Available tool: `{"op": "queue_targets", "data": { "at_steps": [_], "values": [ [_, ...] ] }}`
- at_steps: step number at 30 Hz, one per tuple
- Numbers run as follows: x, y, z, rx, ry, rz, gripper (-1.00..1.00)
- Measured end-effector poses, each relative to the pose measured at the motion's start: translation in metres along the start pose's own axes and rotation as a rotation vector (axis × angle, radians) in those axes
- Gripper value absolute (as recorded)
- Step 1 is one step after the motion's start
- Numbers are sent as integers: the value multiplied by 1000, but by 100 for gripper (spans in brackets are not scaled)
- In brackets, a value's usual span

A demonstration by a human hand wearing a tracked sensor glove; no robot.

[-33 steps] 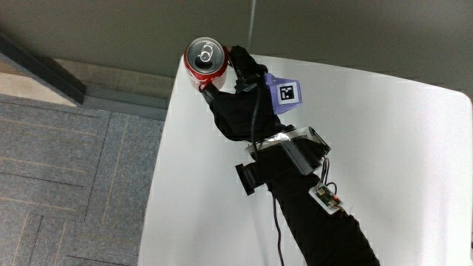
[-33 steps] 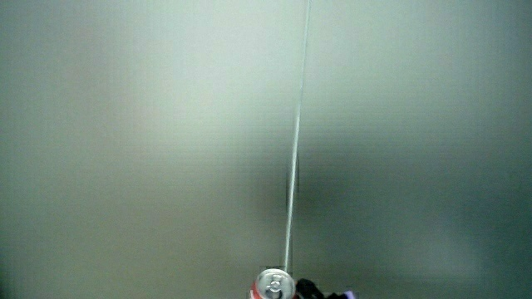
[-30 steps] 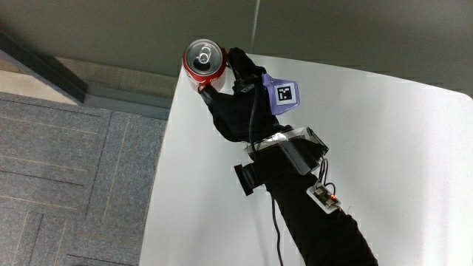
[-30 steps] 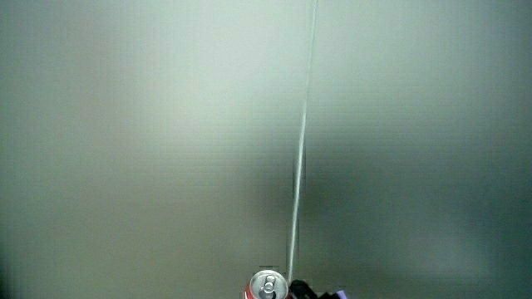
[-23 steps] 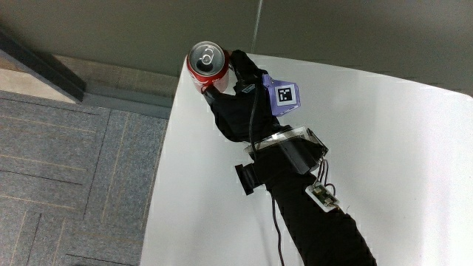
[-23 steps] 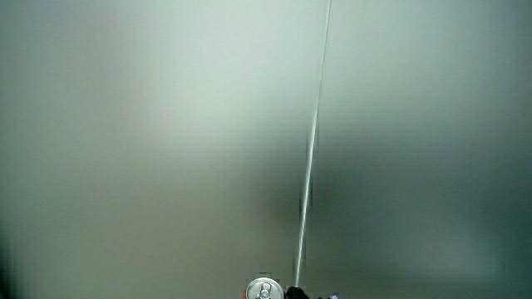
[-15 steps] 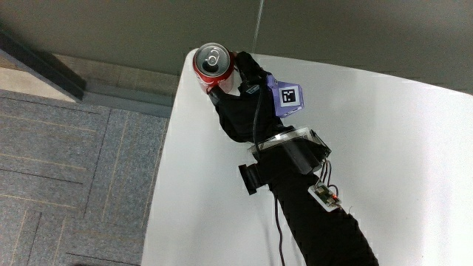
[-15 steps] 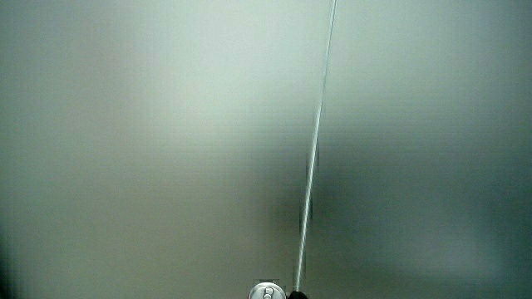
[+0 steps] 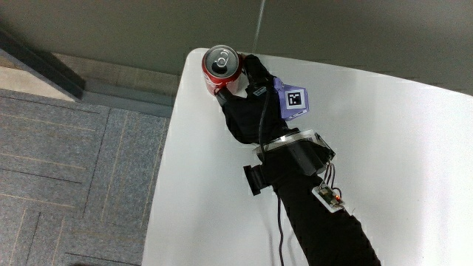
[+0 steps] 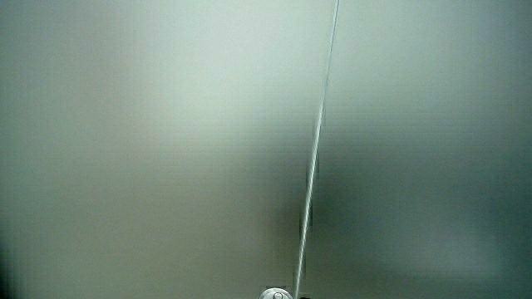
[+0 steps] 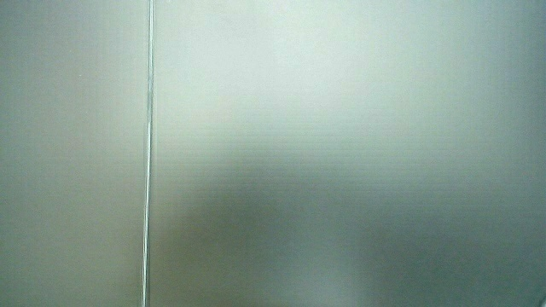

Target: Place coca cola

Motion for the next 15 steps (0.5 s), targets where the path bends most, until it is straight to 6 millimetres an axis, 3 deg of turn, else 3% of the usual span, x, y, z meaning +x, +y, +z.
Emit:
{"op": "queue_targets", "data": {
  "at_steps": [12, 15],
  "values": [
    [2, -2, 1, -9, 3, -10, 0],
    [3, -3, 3, -6, -10, -8, -20]
  ]
}}
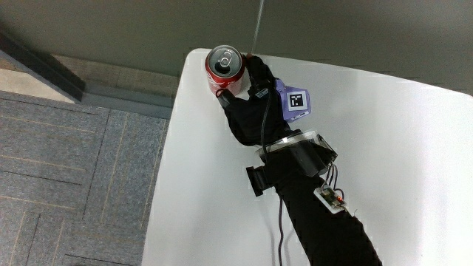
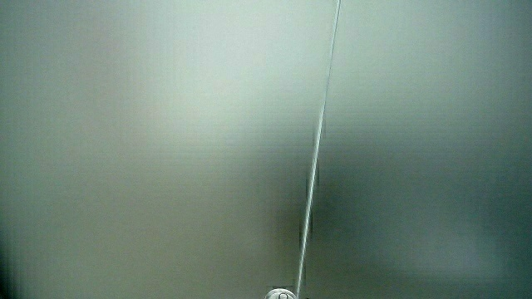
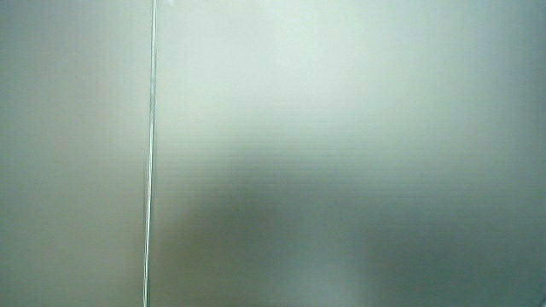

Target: Place coca cola

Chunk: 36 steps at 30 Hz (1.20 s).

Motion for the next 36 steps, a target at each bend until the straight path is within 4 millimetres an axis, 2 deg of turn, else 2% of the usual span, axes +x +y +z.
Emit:
{"op": "queue_targets", "data": {
  "at_steps": [7, 8, 9, 12, 17, 19, 22, 23, 24, 25, 26, 27, 29, 33, 36],
  "values": [
    [-3, -1, -3, -27, -17, -39, -67],
    [-2, 0, -3, -39, -17, -86, -73],
    [1, 2, -4, -42, 6, -47, -80],
    [4, 3, -5, -75, -51, -80, -100],
    [6, 3, -7, -91, -32, -69, -100],
    [2, 3, -5, -104, -97, -96, -100],
    [-4, 3, -5, -113, -104, -99, -100],
    [15, 5, -7, -79, -180, -118, -100],
    [5, 4, -5, -65, -171, -90, -100],
    [9, 5, -5, -73, -208, -105, -100],
    [-6, 6, -3, -166, -225, -96, -100],
    [2, 5, -4, -108, -313, -64, -100],
    [5, 7, -2, -167, -461, -92, -100],
    [-25, -1, 0, -183, -565, -15, -100],
    [-25, -7, 7, -217, -625, -29, -100]
  ]
}}
